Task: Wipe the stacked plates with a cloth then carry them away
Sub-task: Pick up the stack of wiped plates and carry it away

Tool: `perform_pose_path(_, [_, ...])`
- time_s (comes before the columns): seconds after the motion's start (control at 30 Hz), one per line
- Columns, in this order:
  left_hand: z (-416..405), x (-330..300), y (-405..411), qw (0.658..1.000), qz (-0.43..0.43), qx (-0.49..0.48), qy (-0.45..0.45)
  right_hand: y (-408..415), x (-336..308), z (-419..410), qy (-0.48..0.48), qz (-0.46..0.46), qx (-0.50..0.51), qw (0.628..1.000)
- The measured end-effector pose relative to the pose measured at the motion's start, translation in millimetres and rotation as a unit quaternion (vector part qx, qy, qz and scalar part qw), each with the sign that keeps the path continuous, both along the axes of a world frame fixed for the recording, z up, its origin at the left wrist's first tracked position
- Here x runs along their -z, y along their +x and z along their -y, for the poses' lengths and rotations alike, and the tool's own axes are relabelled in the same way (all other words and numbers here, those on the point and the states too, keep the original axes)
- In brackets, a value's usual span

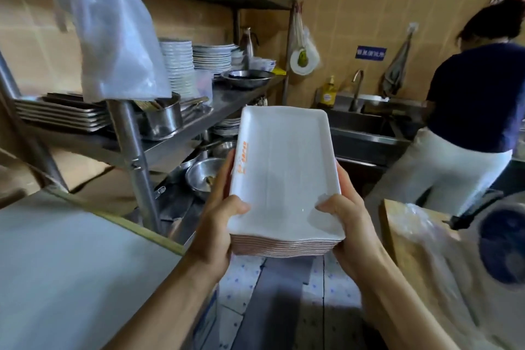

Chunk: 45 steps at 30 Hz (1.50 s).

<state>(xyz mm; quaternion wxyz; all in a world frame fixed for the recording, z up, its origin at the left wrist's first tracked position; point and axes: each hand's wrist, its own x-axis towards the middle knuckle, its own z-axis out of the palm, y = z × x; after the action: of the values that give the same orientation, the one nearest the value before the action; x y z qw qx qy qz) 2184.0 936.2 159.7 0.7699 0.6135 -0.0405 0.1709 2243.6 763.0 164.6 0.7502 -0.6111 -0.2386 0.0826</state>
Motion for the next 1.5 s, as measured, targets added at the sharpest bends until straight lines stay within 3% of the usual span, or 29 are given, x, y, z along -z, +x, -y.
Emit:
perform_pose_path(0.23, [-26.7, 9.4, 129.9, 0.999, 0.030, -0.012, -0.003, 130.7, 3.0, -27.1, -0.014, 0.031, -0.021, 0.999])
perform_pose_path(0.6, [-73.9, -5.9, 316.6, 0.999, 0.019, -0.045, 0.014, 330.9, -9.2, -77.9, 0.009, -0.006, -0.073, 0.997])
perform_pose_path(1.0, [-79.7, -7.7, 495.0, 0.977, 0.014, -0.212, -0.008, 558.8, -17.1, -118.5, 0.006, -0.009, -0.235, 0.972])
perform_pose_path(1.5, [-168.6, -20.4, 619.2, 0.941, 0.036, -0.337, -0.007, 713.1, -24.5, -243.5, 0.020, -0.044, -0.350, 0.936])
